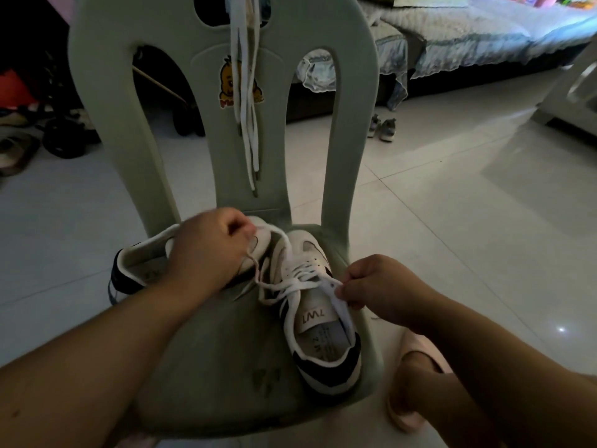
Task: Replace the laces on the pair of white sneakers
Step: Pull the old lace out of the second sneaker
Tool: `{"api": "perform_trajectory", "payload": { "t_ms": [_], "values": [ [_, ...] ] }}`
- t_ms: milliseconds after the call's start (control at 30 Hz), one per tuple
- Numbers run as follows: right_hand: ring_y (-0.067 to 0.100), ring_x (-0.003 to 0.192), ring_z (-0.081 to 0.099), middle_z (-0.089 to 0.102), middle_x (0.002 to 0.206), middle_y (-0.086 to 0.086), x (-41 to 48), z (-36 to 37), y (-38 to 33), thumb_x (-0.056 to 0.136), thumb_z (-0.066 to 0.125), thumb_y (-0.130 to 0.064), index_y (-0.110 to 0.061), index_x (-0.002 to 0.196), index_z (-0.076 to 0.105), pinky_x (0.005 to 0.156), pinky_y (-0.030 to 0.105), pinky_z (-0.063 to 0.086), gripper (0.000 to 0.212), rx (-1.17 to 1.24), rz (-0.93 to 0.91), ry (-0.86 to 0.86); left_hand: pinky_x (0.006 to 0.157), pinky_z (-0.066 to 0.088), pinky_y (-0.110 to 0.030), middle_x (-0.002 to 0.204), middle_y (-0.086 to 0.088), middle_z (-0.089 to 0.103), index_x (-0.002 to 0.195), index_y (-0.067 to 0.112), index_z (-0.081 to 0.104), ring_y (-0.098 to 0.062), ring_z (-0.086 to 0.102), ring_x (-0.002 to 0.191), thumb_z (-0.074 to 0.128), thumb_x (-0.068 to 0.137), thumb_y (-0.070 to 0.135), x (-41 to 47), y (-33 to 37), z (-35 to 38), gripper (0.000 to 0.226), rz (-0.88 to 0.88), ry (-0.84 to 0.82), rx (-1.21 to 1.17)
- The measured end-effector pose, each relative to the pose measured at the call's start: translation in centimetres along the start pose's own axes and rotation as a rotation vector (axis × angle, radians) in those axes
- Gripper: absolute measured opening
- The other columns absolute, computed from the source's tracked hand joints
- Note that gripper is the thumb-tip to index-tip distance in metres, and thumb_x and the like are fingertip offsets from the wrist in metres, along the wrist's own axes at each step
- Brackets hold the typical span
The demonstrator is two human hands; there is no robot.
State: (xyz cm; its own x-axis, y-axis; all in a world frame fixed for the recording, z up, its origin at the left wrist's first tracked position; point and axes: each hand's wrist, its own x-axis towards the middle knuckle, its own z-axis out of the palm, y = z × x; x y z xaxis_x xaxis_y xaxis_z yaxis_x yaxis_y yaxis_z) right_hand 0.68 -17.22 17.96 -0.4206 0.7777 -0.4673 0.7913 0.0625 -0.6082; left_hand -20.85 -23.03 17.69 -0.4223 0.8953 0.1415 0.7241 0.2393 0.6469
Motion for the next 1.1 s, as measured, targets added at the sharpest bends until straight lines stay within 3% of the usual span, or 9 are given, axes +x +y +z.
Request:
{"api": "perform_trajectory", "payload": {
  "t_ms": [100, 167, 300, 433, 633, 733, 800, 967, 1100],
  "values": [
    [0.011, 0.065, 0.054, 0.061, 0.068, 0.001, -0.1, -0.1, 0.2, 0.084, 0.064, -0.022, -0.016, 0.064, 0.063, 0.057, 0.023, 0.042, 0.021, 0.001, 0.009, 0.004, 0.058, 0.046, -0.025, 0.071, 0.003, 0.064, 0.086, 0.02, 0.064, -0.009, 0.06, 0.065, 0.056, 0.094, 0.025, 0.9, -0.5, -1.3, 0.012, -0.133, 0.058, -0.117],
    [0.01, 0.064, 0.054, 0.062, 0.069, 0.001, -0.1, 0.1, 0.4, 0.084, 0.063, -0.024, -0.017, 0.066, 0.062, 0.057, 0.023, 0.043, 0.019, -0.034, -0.014, 0.013, 0.06, 0.045, -0.024, 0.075, 0.003, 0.066, 0.098, 0.019, 0.067, -0.009, 0.062, 0.068, 0.058, 0.092, 0.029, 0.8, -0.9, -1.4, 0.015, -0.166, -0.062, -0.088],
    [0.006, 0.077, 0.057, 0.06, 0.086, -0.007, 0.1, 1.0, 0.2, 0.084, 0.063, -0.021, -0.025, 0.095, 0.057, 0.061, 0.02, 0.046, 0.013, -0.002, -0.082, 0.029, 0.085, 0.046, -0.027, 0.121, 0.006, 0.062, 0.137, 0.028, 0.048, -0.01, 0.058, 0.104, 0.065, 0.084, 0.044, -1.2, -0.7, 0.3, 0.058, -0.007, -0.353, 0.206],
    [0.006, 0.091, 0.054, 0.049, 0.101, -0.014, 0.6, 2.1, -0.3, 0.081, 0.066, -0.025, -0.036, 0.121, 0.052, 0.077, 0.023, 0.052, 0.043, -0.081, -0.247, 0.09, 0.067, 0.048, -0.022, 0.087, 0.016, 0.059, 0.091, 0.038, 0.056, 0.003, 0.052, 0.075, 0.065, 0.076, 0.059, -4.2, 0.9, 1.7, 0.027, 0.09, -0.452, 0.235],
    [0.012, 0.102, 0.044, 0.045, 0.103, -0.006, 1.7, 3.2, -1.1, 0.086, 0.061, -0.036, -0.035, 0.111, 0.066, 0.084, 0.023, 0.037, 0.026, -0.487, -0.397, 0.166, 0.052, 0.039, -0.021, 0.065, 0.011, 0.057, 0.065, 0.034, 0.048, 0.001, 0.053, 0.06, 0.058, 0.082, 0.056, -5.1, 0.5, 3.3, 0.029, 0.149, -0.505, 0.326],
    [0.008, 0.083, 0.056, 0.058, 0.086, -0.008, 2.1, 2.6, -1.9, 0.088, 0.062, -0.027, -0.026, 0.085, 0.066, 0.072, 0.024, 0.048, 0.006, -0.082, -0.318, 0.124, 0.048, 0.033, -0.019, 0.06, 0.008, 0.054, 0.063, 0.03, 0.047, -0.001, 0.05, 0.054, 0.056, 0.085, 0.049, -5.1, 0.2, 3.4, 0.031, 0.176, -0.505, 0.318],
    [0.012, 0.077, 0.061, 0.065, 0.08, -0.001, 2.2, 1.4, -2.3, 0.09, 0.06, -0.019, -0.022, 0.078, 0.062, 0.067, 0.026, 0.047, 0.013, 0.336, -0.173, 0.08, 0.046, 0.031, -0.019, 0.059, 0.008, 0.052, 0.062, 0.029, 0.046, -0.002, 0.049, 0.054, 0.055, 0.085, 0.048, -5.0, -0.3, 3.3, 0.032, 0.173, -0.482, 0.322],
    [0.023, 0.076, 0.061, 0.063, 0.065, 0.002, 2.3, -0.5, -1.7, 0.089, 0.053, -0.003, -0.012, 0.083, 0.06, 0.084, 0.041, 0.047, 0.013, 0.845, -0.039, 0.003, 0.056, 0.045, -0.029, 0.067, 0.004, 0.057, 0.072, 0.024, 0.056, -0.008, 0.054, 0.06, 0.057, 0.084, 0.045, -4.7, -1.5, 3.1, 0.024, 0.121, -0.453, 0.31],
    [0.021, 0.072, 0.059, 0.062, 0.068, 0.003, 3.0, -0.5, -1.4, 0.09, 0.055, -0.006, -0.014, 0.088, 0.062, 0.074, 0.036, 0.048, 0.011, 0.78, -0.009, 0.141, 0.051, 0.04, -0.022, 0.066, 0.007, 0.057, 0.073, 0.027, 0.055, -0.004, 0.053, 0.059, 0.058, 0.083, 0.047, -4.7, -1.3, 3.1, 0.023, 0.117, -0.443, 0.289]
  ]
}}
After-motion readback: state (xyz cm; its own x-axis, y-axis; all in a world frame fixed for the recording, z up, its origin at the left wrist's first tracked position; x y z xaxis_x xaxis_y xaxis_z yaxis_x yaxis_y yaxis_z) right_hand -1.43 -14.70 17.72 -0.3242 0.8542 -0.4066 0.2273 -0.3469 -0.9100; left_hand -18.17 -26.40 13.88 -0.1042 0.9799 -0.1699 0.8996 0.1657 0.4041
